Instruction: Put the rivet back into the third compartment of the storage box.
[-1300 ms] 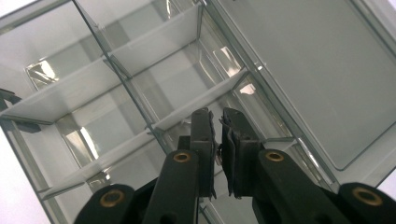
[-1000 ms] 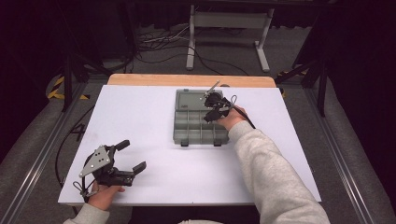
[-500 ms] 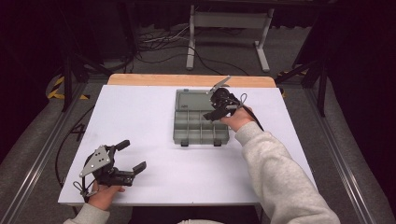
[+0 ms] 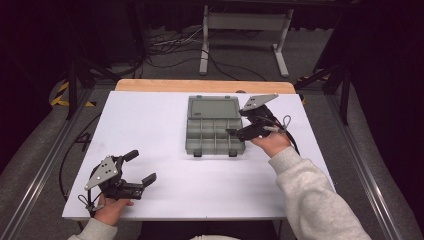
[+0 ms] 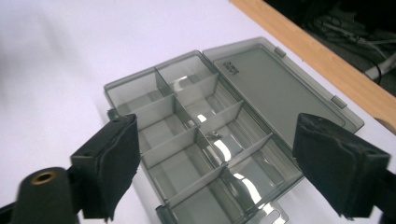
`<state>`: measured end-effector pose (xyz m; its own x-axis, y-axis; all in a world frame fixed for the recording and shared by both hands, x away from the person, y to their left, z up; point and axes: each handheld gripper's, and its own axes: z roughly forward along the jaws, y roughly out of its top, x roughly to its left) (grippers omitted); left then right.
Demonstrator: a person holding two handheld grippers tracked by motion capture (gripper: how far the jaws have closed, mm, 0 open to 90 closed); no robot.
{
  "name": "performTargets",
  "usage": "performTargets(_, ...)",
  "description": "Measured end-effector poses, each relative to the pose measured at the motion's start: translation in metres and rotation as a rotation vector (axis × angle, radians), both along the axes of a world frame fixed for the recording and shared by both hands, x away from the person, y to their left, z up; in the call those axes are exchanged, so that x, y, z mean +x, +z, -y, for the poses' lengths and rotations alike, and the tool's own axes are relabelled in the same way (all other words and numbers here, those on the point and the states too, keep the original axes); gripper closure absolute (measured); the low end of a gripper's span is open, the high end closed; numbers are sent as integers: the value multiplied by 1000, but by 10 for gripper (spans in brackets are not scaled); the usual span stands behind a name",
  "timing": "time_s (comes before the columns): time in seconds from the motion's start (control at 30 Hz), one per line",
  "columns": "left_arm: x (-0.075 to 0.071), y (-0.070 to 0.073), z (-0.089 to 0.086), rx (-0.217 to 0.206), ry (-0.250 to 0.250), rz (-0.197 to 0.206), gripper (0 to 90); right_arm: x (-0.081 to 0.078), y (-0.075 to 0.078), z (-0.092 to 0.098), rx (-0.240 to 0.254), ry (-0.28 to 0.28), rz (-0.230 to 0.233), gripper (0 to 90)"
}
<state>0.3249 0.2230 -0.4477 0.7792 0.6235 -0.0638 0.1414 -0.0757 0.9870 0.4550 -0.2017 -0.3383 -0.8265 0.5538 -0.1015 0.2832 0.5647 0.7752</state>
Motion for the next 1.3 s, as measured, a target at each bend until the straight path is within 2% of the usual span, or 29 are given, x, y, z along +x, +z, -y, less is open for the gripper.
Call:
performTargets(0.13, 0, 0, 0, 0, 0, 0, 3, -15, -2, 12, 60, 16, 40, 87)
performTargets(0.17, 0, 0, 0, 0, 0, 0, 3, -15, -2, 12, 60, 16, 40, 87)
performTargets(0.2, 0, 0, 0, -1, 0, 0, 3, -23, -4, 18, 84, 26, 64, 71)
performTargets(0.23, 0, 1, 0, 0, 1, 0, 3, -23, -4, 18, 84, 26, 64, 71)
performTargets(0.43, -1, 2, 1, 15, -5, 1, 3, -45, -10, 38, 161, 26, 103, 59)
performTargets(0.63, -2, 5, 1, 25, -16, 15, 3, -60, -20, 56, 219, -4, 138, 34)
performTargets(0.7, -2, 6, 0, 10, -13, 9, 3, -62, -22, 59, 233, -7, 144, 31)
performTargets(0.8, -2, 8, -2, 10, -15, 13, 2, -69, -31, 66, 269, -14, 158, 29)
performTargets(1.2, -2, 11, -4, -1, -24, 10, 2, -84, -55, 77, 318, -11, 199, 28)
performTargets(1.3, -1, 11, -5, -3, -25, 9, 2, -88, -61, 79, 313, -18, 203, 27)
